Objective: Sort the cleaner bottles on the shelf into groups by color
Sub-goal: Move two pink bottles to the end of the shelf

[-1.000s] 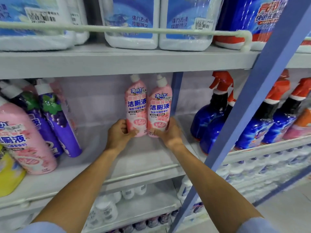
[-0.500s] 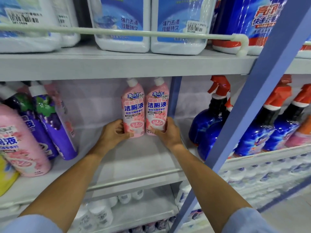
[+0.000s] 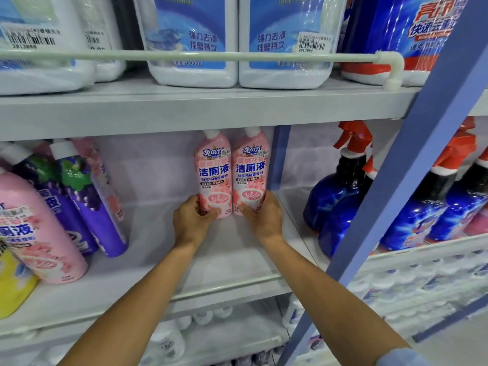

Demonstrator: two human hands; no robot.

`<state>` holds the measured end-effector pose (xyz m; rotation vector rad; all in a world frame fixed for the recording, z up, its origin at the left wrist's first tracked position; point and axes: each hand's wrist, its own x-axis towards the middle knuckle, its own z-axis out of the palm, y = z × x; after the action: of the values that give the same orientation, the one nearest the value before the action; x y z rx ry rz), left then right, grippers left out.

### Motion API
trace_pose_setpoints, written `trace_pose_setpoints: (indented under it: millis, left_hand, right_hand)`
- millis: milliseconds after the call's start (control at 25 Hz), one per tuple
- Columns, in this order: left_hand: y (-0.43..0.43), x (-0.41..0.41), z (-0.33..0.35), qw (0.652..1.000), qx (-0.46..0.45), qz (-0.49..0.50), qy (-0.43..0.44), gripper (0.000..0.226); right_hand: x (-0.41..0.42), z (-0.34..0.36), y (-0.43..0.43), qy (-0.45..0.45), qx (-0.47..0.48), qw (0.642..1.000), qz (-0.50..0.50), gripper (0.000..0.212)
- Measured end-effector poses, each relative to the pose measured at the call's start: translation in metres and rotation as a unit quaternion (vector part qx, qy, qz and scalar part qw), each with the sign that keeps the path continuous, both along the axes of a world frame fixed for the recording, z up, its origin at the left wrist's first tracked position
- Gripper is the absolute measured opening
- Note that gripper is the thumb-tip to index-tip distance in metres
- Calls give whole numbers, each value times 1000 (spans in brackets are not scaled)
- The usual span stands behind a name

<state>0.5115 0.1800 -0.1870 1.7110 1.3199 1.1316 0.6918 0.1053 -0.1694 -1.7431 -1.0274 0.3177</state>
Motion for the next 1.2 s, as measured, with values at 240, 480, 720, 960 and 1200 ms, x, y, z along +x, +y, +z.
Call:
trace_pose_setpoints:
  millis: [240,480,720,960,1200]
  left_hand:
    - [5,6,3,998,24,-23,-47,36]
    - [16,15,2,997,33,-21,-62,35]
    - [23,20,4,998,17,-17,-62,35]
    - [24,18,1,997,9,-26,-75,37]
    - [22,18,4,997,17,-37,-68,36]
  right_hand:
    - [9,-1,8,-1,9,1000,11,55]
    - [9,4,12,41,42,998,18,52]
    - [15,5,19,60,48,997,28,53]
    - [17,2,22,63,52,996,41,57]
    - [17,5,20,72,52,995,41,53]
